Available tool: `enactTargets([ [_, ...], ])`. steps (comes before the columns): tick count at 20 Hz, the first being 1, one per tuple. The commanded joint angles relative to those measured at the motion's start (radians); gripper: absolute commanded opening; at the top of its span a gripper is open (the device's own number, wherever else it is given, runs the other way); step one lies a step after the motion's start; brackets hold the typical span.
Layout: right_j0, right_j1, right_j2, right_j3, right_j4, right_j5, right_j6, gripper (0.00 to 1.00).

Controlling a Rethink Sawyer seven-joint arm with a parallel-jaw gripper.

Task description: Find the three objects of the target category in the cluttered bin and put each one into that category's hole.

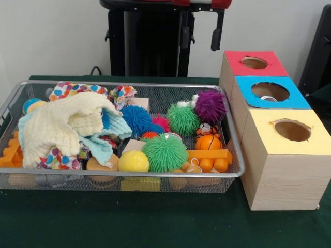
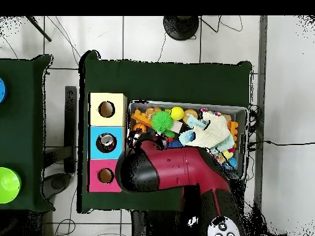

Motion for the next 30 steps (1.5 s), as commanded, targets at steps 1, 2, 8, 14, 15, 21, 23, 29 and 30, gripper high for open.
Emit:
enactTargets([
  [1, 0.008, 0.082, 0.012, 0.027, -0.013, 0.002, 0.037, 1.00],
  [2, 0.026, 0.112, -0.005, 0.007, -0.035, -0.024, 0.055, 1.00],
  [8, 0.081, 0.237, -0.057, -0.069, -0.062, -0.149, 0.108, 1.00],
  [14, 0.153, 0.293, -0.138, -0.131, -0.053, -0.170, 0.130, 1.00],
  [15, 0.154, 0.297, -0.142, -0.130, -0.049, -0.182, 0.123, 1.00],
  [21, 0.157, 0.302, -0.147, -0.131, -0.024, -0.194, 0.099, 1.00],
  [23, 0.169, 0.296, -0.153, -0.132, -0.019, -0.192, 0.101, 1.00],
  [29, 0.147, 0.245, -0.131, -0.060, 0.003, -0.226, 0.113, 1.00],
  [30, 0.135, 0.218, -0.121, -0.032, 0.010, -0.225, 0.113, 1.00],
])
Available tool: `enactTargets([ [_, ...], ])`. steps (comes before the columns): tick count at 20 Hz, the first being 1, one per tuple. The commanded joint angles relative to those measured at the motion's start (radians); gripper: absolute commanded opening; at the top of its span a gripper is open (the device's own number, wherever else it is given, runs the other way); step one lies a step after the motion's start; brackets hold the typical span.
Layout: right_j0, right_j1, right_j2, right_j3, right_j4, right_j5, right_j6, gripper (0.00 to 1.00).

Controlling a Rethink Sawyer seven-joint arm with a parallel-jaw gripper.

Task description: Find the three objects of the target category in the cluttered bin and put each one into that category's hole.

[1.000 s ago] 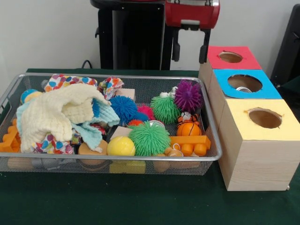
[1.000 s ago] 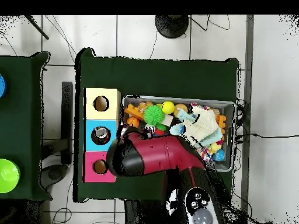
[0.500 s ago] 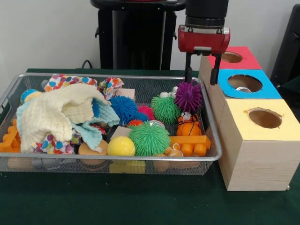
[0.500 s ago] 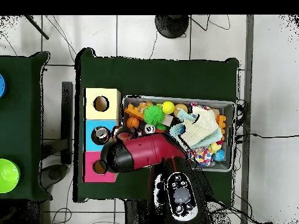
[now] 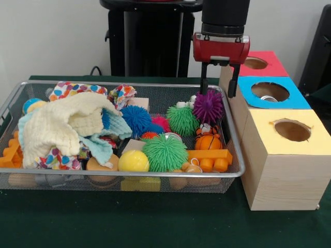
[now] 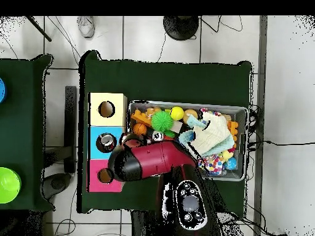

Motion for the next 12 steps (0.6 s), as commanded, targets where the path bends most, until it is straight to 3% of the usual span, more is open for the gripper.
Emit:
enactTargets([
  [1, -0.036, -0.077, 0.015, 0.061, 0.016, -0.055, 0.099, 1.00],
  [3, -0.056, -0.117, 0.039, 0.077, 0.027, -0.014, 0.068, 1.00],
  [12, -0.055, -0.140, 0.042, 0.084, 0.041, 0.018, 0.074, 1.00],
])
